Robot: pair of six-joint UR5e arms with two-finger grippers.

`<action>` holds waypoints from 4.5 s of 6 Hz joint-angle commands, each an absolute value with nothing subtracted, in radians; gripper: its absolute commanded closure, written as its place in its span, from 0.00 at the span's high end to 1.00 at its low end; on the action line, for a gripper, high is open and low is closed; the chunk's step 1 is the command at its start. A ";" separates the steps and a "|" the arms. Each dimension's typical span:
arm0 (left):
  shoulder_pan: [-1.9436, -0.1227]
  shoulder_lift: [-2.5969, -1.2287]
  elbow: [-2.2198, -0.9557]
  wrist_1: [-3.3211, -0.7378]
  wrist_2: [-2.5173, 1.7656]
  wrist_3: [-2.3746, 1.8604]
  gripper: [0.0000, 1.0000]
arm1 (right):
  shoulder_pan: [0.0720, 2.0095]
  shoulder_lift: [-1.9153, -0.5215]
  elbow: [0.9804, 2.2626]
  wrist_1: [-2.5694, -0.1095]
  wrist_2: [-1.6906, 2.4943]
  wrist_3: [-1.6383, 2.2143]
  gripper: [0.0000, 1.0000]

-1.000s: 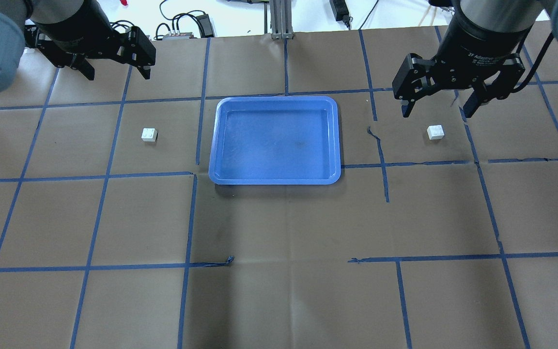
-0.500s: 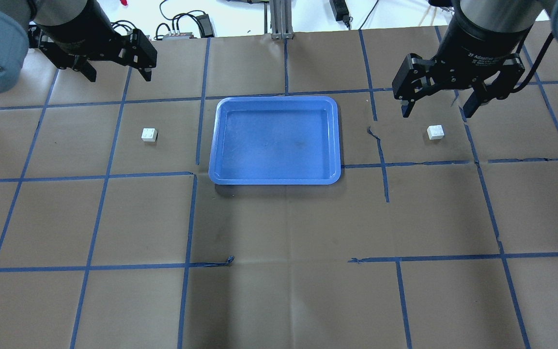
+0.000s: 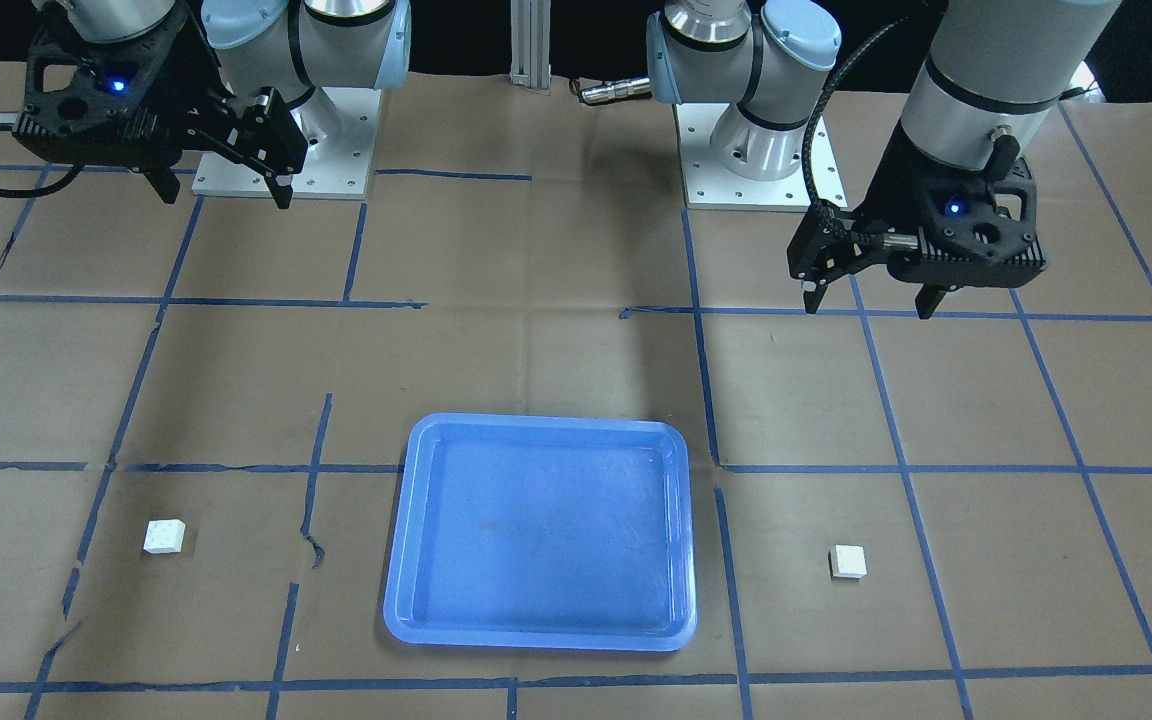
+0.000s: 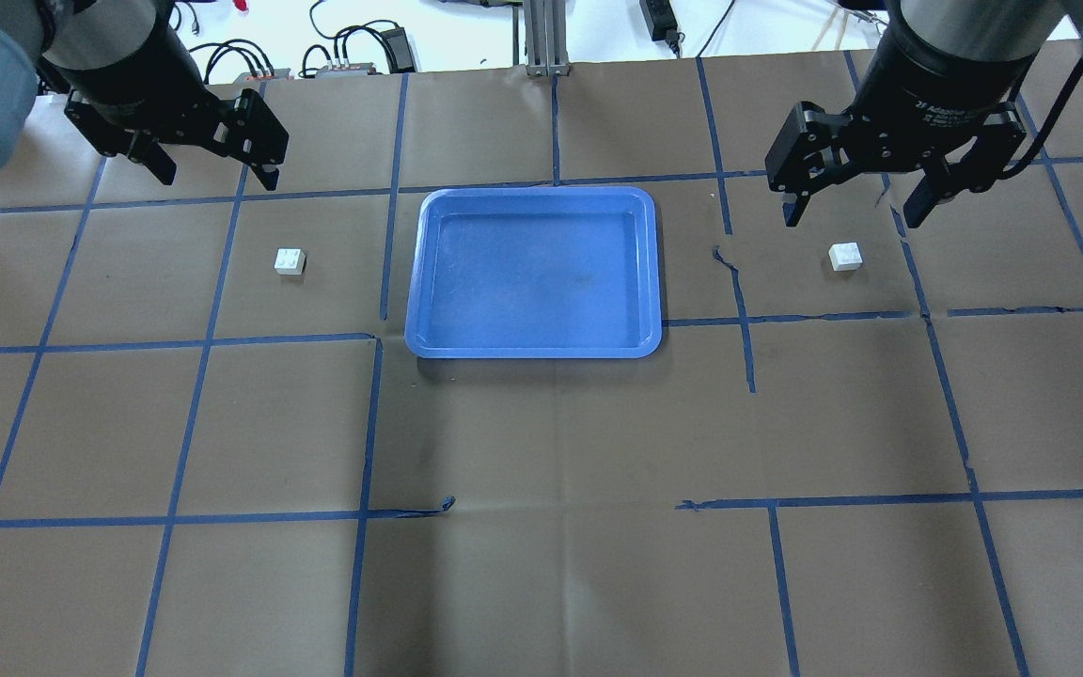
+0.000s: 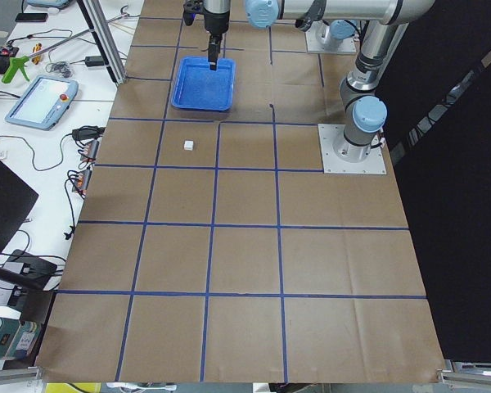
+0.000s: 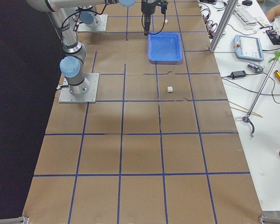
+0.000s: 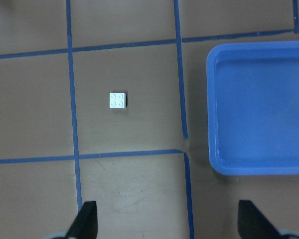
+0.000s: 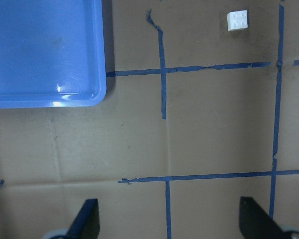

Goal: Assemble white blocks and place on blue tray

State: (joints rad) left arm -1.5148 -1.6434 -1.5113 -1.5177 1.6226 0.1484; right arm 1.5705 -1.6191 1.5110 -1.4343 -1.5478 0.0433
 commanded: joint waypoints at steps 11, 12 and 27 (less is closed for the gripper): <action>-1.397 -2.077 -1.599 -1.091 1.649 1.376 0.95 | 1.384 -1.572 1.513 -1.450 -1.562 -1.483 1.00; -1.397 -2.120 -1.580 -1.053 1.644 1.522 0.95 | 1.326 -1.542 1.509 -1.457 -1.542 -1.734 1.00; -1.359 -2.181 -1.588 -0.954 1.598 1.781 0.19 | 1.146 -0.990 1.655 -2.071 -1.164 -2.138 1.00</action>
State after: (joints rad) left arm -1.3591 -2.1844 -1.5844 -0.9531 1.5927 1.7809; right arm 1.1458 -0.9995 1.6403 -2.0647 -1.1649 -2.1335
